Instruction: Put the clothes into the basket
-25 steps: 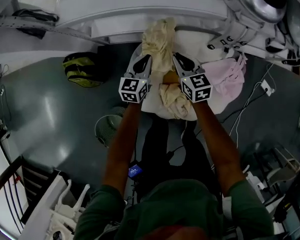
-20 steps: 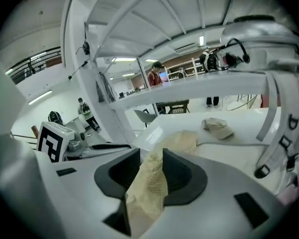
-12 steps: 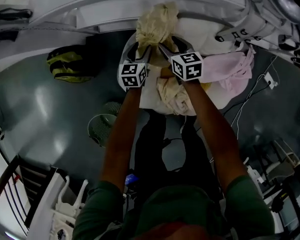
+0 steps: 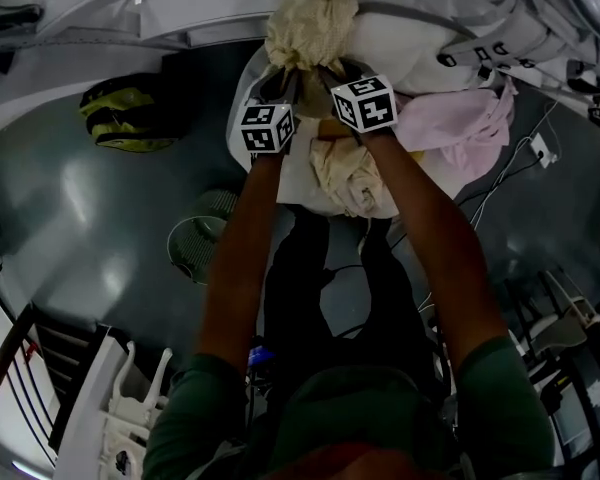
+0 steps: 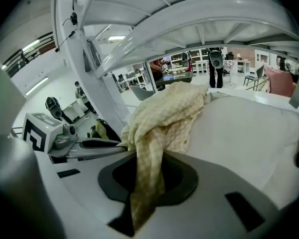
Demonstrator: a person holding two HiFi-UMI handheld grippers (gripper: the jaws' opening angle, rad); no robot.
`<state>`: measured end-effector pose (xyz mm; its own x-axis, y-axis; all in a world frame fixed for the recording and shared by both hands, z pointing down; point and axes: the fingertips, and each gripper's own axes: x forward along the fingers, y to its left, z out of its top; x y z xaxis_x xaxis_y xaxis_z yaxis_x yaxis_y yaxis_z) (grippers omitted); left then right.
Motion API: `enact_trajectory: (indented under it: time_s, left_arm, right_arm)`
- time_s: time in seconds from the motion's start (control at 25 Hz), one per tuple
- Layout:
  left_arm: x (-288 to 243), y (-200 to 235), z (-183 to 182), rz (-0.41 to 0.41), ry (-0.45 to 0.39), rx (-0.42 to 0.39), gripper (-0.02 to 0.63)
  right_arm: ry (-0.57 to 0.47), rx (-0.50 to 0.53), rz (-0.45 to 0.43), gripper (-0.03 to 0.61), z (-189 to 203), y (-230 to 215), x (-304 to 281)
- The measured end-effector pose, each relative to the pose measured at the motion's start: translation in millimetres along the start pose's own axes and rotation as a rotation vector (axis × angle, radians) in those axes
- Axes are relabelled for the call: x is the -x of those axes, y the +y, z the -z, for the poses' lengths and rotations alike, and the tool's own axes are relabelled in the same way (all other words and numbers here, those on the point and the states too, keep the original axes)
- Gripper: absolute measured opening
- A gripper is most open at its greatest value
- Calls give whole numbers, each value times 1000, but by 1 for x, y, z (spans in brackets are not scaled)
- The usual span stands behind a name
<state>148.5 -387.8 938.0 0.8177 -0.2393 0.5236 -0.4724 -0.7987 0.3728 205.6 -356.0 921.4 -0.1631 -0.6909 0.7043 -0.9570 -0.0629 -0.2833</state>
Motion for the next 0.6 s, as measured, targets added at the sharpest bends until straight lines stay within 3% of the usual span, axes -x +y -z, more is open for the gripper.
enact_trajectory:
  time_s: [0.24,0.6]
  left_arm:
    - [55,-35,-43,-18,-137,-88,41]
    - [175,-125,-128,-53,-340,-176,41]
  right_arm:
    - [-138,68,13,46,-24,21,59]
    - [-372,178,10,46,-85,91,207]
